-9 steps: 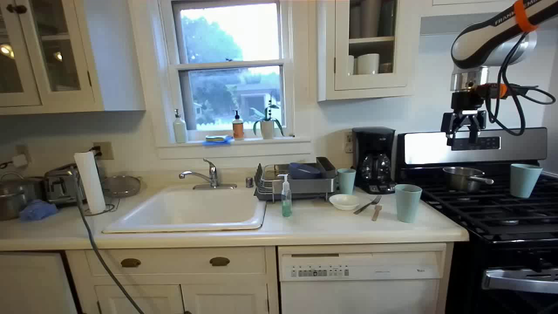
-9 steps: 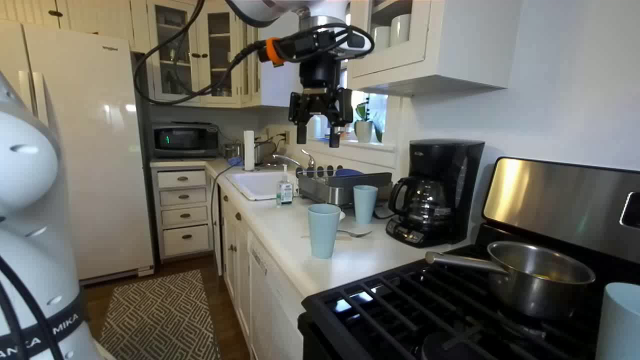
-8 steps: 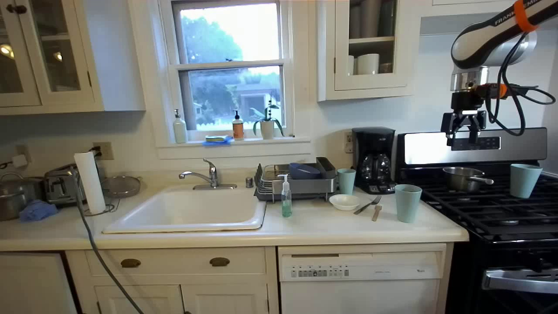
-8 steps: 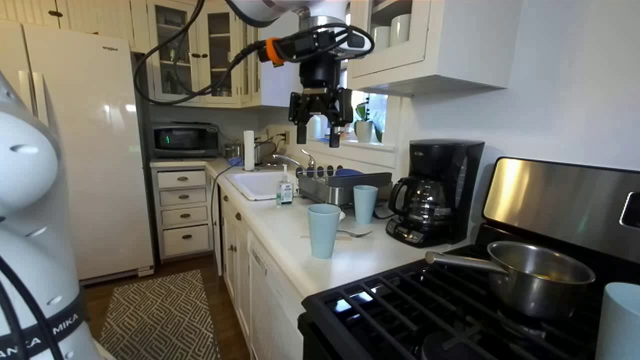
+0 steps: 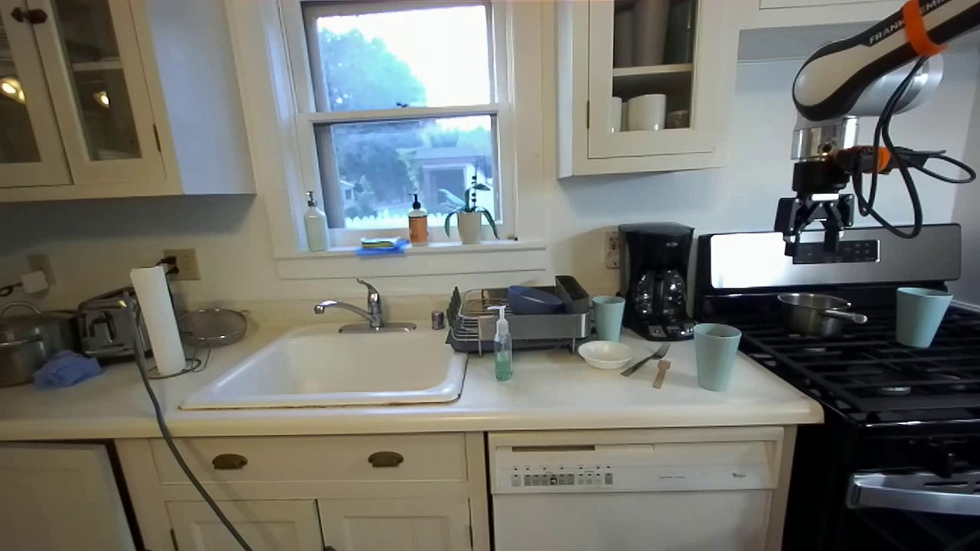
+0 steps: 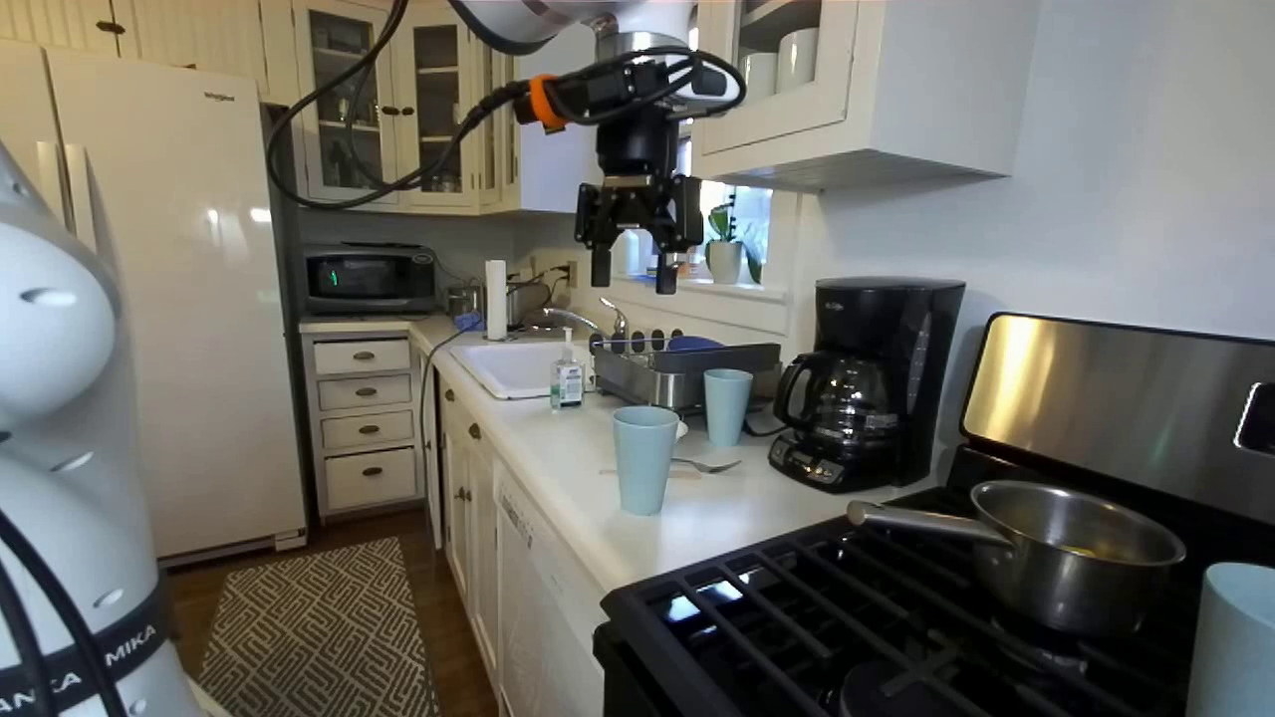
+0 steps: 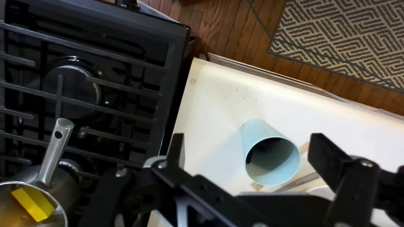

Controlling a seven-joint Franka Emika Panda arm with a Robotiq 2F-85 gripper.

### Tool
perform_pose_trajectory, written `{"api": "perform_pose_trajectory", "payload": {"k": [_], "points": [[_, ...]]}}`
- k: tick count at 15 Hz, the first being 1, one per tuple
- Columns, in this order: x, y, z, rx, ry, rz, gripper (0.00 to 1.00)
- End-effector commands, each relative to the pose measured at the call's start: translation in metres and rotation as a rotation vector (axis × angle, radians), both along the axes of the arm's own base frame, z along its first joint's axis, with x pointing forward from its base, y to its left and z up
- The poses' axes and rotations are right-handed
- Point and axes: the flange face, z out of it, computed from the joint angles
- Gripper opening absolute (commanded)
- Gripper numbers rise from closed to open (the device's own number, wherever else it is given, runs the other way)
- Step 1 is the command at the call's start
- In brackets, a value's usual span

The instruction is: Bring the bowl closer to the hand soap

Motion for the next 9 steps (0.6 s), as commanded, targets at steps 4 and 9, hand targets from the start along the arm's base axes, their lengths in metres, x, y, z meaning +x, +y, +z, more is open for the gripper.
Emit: {"api": "perform_pose_trajectory", "payload": {"k": [4, 9], "points": [[0.000, 0.000, 0.001, 0.000, 0.001, 0.000, 1.00], [0.036, 0.058, -0.005, 0.043, 0.003, -0.076, 1.00]]}}
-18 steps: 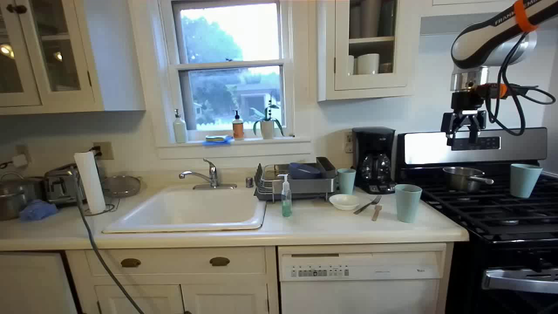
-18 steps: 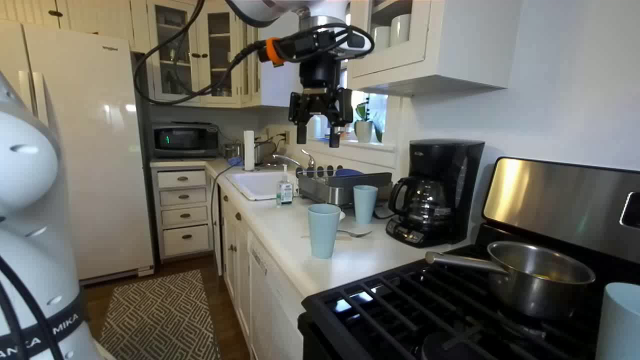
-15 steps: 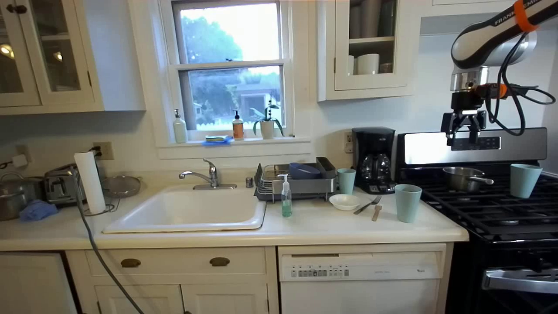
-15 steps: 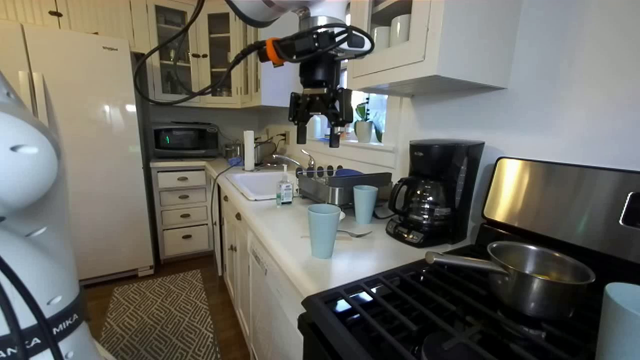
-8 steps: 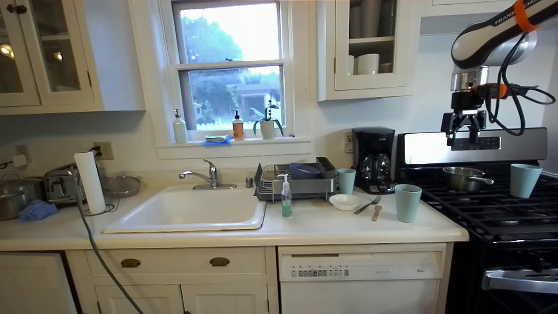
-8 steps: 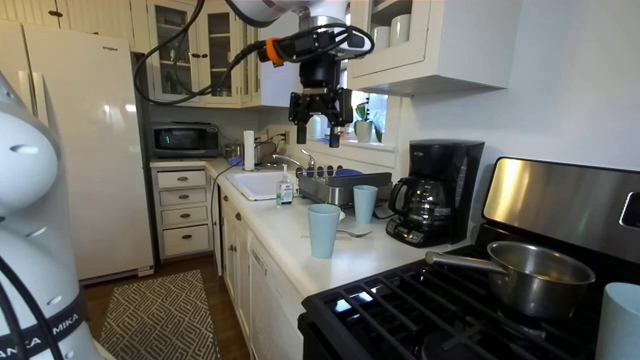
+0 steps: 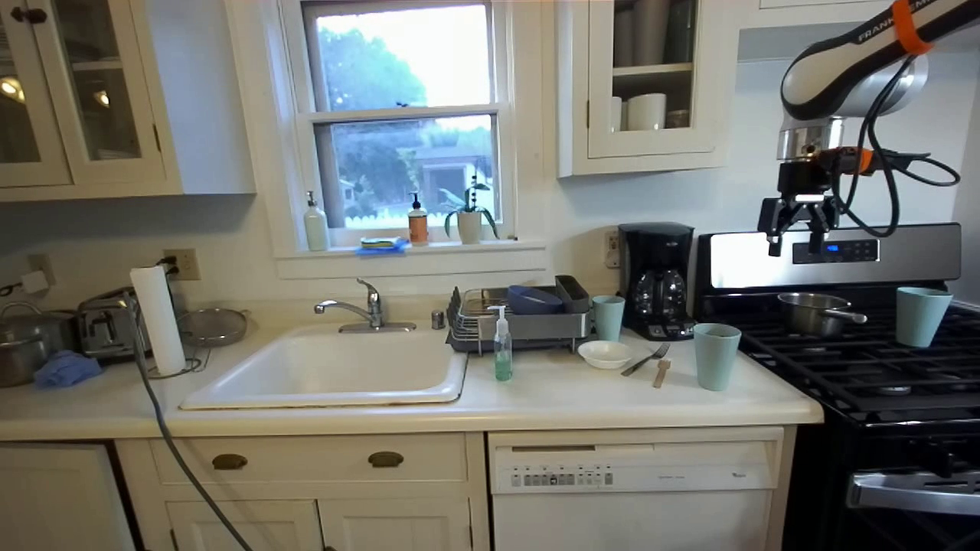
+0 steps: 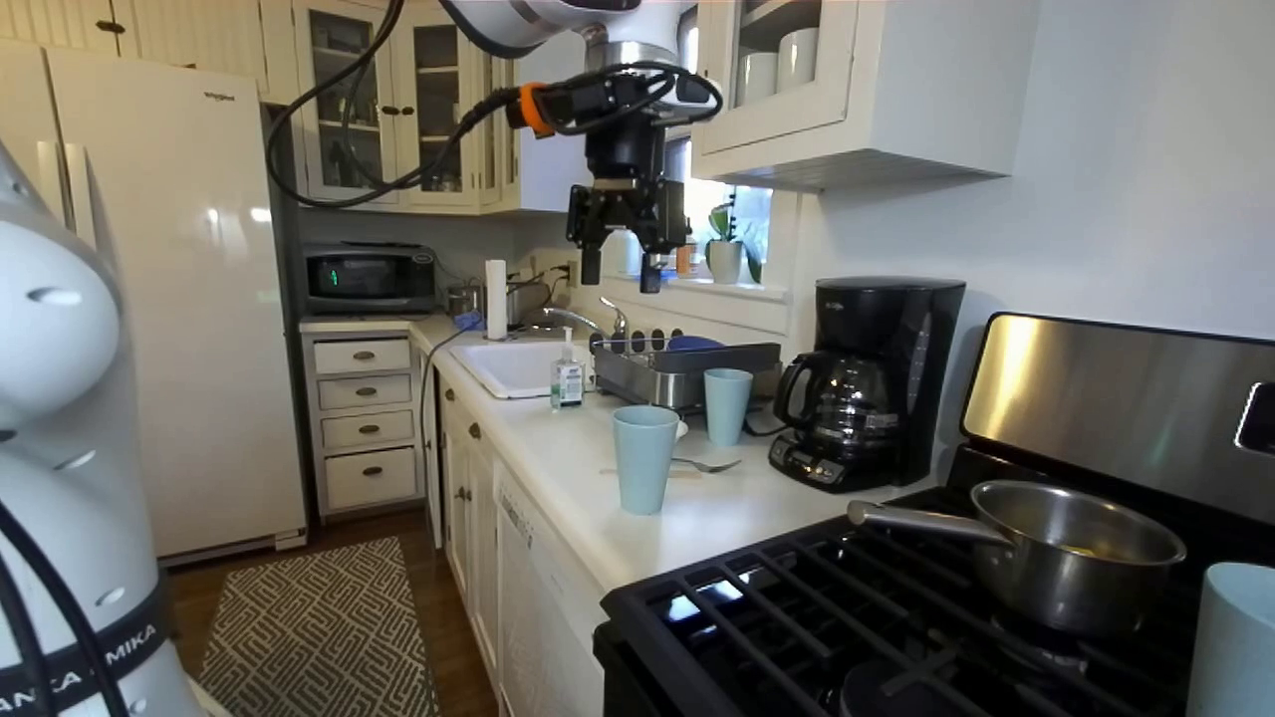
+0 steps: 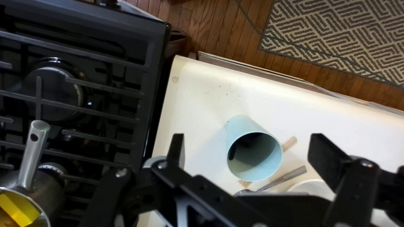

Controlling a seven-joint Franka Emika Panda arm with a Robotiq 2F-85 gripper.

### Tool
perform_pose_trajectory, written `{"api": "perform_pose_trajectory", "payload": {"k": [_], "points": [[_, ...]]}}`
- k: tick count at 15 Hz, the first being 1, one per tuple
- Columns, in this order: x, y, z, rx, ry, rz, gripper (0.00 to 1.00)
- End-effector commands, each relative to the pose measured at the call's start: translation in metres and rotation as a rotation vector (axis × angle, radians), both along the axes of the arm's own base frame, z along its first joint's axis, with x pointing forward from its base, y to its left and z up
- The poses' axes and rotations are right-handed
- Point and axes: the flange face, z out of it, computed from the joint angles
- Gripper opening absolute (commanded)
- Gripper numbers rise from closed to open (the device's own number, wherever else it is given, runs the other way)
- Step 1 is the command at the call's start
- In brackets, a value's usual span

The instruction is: Bring the bowl closer to the hand soap

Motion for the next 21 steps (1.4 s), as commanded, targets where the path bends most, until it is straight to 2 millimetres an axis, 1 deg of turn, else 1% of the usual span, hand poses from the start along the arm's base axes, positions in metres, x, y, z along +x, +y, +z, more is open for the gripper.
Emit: {"api": "perform_pose_trajectory", "payload": {"k": [1, 3, 4, 6, 8, 11, 14, 17, 19, 20, 21], "points": [[0.029, 0.049, -0.005, 0.032, 0.027, -0.079, 1.00], [0.045, 0.076, -0.012, 0.064, 0.021, -0.137, 1.00], [0.052, 0.086, -0.016, 0.080, 0.021, -0.171, 1.00], [0.065, 0.103, -0.021, 0.117, 0.027, -0.265, 1.00], [0.079, 0.113, -0.027, 0.157, 0.011, -0.357, 1.00], [0.102, 0.120, -0.045, 0.198, -0.050, -0.503, 1.00], [0.119, 0.128, -0.071, 0.222, -0.153, -0.597, 1.00], [0.131, 0.137, -0.108, 0.203, -0.235, -0.654, 1.00], [0.135, 0.141, -0.133, 0.161, -0.270, -0.634, 1.00], [0.133, 0.136, -0.115, 0.184, -0.239, -0.619, 1.00], [0.134, 0.137, -0.127, 0.175, -0.247, -0.620, 1.00]]}}
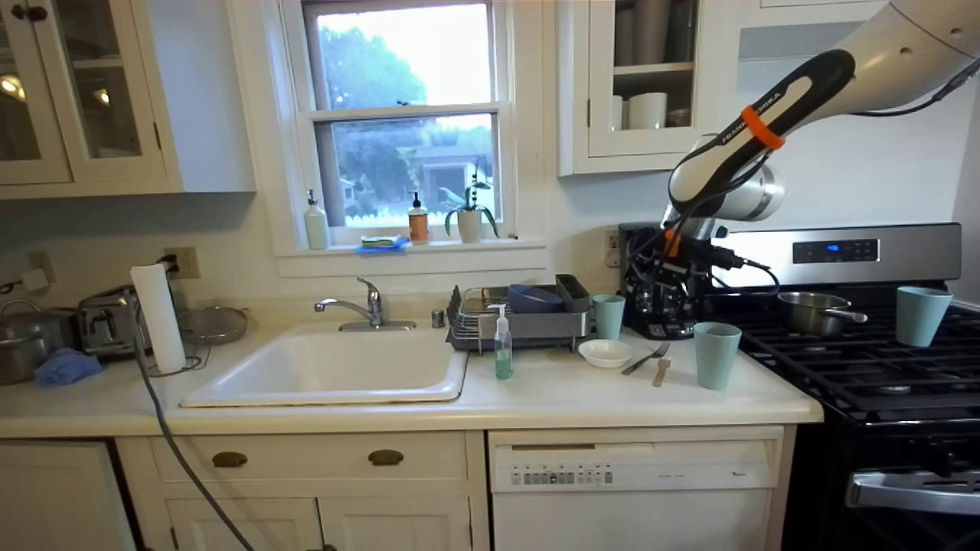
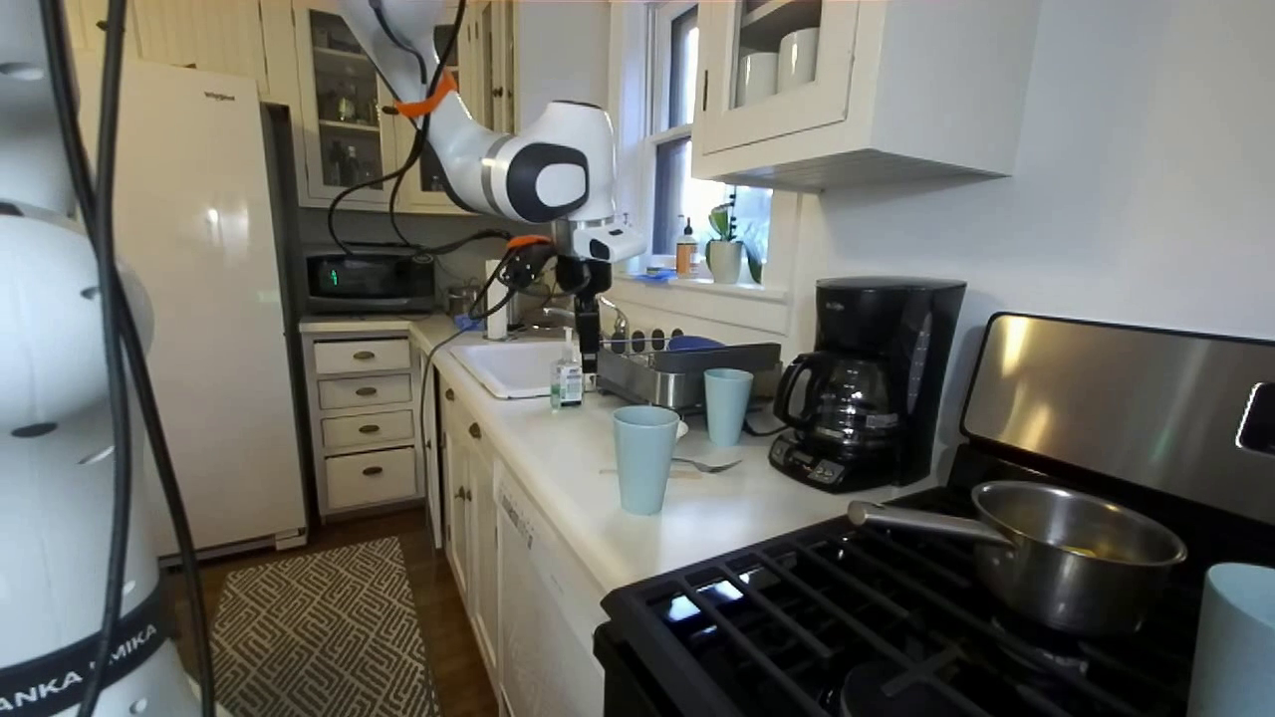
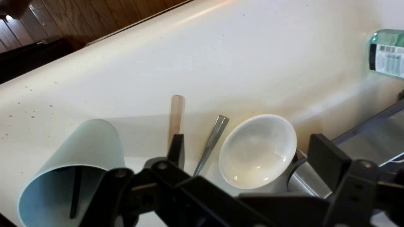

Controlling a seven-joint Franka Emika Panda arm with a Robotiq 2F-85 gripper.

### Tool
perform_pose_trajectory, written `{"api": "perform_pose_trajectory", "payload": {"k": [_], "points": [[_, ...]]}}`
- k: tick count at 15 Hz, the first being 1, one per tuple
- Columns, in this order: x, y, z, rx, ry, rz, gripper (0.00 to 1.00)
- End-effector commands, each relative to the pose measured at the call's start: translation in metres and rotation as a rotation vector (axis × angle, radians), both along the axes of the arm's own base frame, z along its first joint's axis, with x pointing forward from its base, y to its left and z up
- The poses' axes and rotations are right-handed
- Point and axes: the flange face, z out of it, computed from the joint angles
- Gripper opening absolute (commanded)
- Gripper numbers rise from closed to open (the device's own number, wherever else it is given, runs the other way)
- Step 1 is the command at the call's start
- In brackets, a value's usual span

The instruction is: Bring the bowl closer to the hand soap

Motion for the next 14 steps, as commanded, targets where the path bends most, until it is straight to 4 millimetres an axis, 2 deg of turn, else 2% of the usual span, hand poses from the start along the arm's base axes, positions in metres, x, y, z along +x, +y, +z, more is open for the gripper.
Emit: {"api": "perform_pose_trajectory", "payload": {"k": [1, 6, 7, 10, 14], "points": [[0.001, 0.000, -0.007, -0.004, 0.000, 0.000, 1.00], [0.002, 0.000, -0.009, -0.005, -0.003, -0.002, 1.00], [0.008, 0.002, -0.010, 0.044, 0.003, -0.049, 1.00], [0.023, 0.006, -0.028, 0.101, 0.007, -0.096, 1.00], [0.037, 0.012, -0.064, 0.145, 0.027, -0.195, 1.00]]}}
